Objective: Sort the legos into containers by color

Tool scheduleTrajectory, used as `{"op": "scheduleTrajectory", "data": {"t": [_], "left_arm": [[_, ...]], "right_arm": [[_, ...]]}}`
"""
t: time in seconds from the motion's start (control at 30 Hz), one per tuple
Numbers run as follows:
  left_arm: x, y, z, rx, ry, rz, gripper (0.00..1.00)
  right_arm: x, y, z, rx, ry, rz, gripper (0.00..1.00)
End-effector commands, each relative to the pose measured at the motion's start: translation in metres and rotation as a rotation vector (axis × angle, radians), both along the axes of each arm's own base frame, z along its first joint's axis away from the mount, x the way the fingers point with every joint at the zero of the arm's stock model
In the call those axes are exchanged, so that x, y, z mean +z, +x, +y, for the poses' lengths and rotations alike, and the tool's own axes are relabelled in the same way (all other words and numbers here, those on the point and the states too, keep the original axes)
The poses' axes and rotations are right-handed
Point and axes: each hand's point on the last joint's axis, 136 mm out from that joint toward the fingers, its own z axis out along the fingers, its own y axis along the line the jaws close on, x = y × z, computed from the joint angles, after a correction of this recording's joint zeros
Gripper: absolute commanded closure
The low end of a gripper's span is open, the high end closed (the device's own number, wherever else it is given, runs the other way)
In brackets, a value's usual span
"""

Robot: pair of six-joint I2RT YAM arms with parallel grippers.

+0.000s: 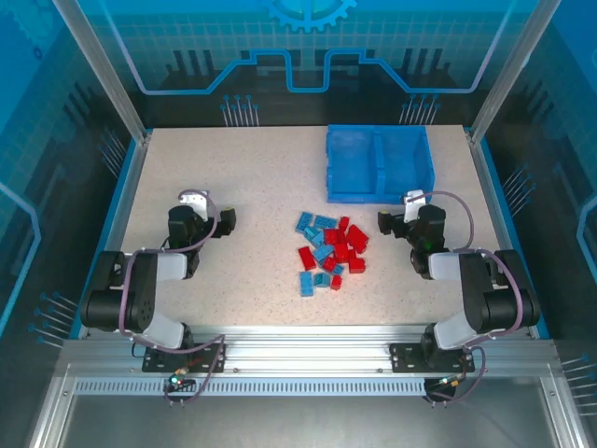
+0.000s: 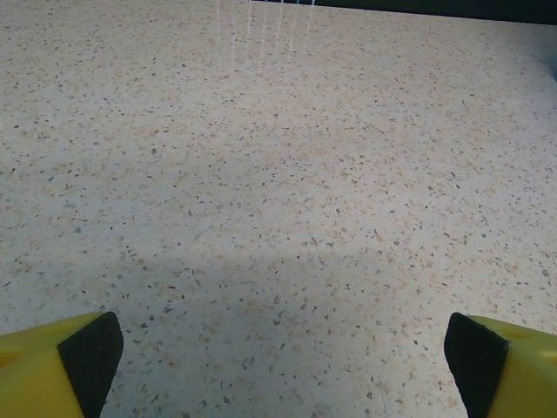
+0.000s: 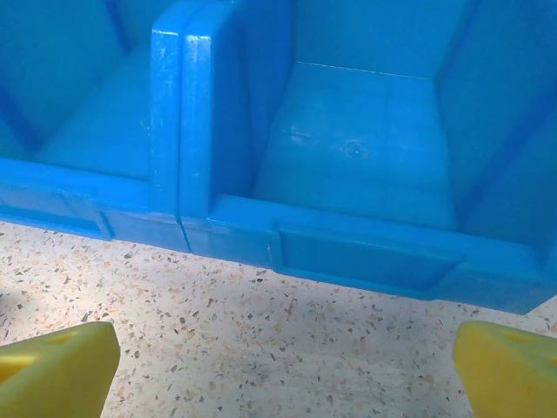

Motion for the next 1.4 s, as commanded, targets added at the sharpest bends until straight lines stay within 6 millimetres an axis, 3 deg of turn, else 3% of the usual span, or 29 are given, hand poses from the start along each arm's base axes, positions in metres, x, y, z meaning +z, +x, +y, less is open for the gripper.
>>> {"op": "scheduleTrajectory", "data": {"t": [0.0,0.53,0.63,0.7,0.8,0.93,1.03,1.13,1.27,1.37], "left_arm": [[0.008,0.004,0.0,0.005,0.001,-0.036,0.01],[0.007,0.004,0.0,0.006,0.002,-0.033,0.01],[0.008,0.004,0.001,0.013,0.007,-0.037,0.01],[0.01,0.004,0.002,0.033,0.027,-0.034,0.01],[0.026,-0.002,0.0,0.055,0.062,-0.036,0.01],[0.066,-0.019,-0.009,0.08,0.015,-0.024,0.01],[0.094,-0.034,-0.04,0.019,-0.099,-0.019,0.01],[0.114,-0.054,-0.094,-0.159,-0.107,0.0,0.01],[0.132,-0.086,-0.169,-0.484,-0.059,0.035,0.01],[0.148,-0.112,-0.207,-0.703,0.001,0.063,0.01]], "right_arm": [[0.01,0.005,0.005,0.021,0.0,-0.034,0.0],[0.011,0.005,0.005,0.022,-0.001,-0.04,0.0],[0.034,0.002,0.001,-0.077,-0.085,-0.046,0.0],[0.056,-0.009,-0.008,-0.202,-0.046,0.024,0.0],[0.075,-0.038,-0.003,-0.27,0.105,0.19,0.0],[0.087,-0.073,0.046,-0.09,0.248,0.394,0.01],[0.081,-0.093,0.075,0.014,0.264,0.504,0.01],[0.069,-0.103,0.091,0.06,0.248,0.62,0.01],[0.037,-0.107,0.105,0.103,0.203,0.761,0.06],[0.025,-0.111,0.122,0.16,0.176,0.806,0.09]]}}
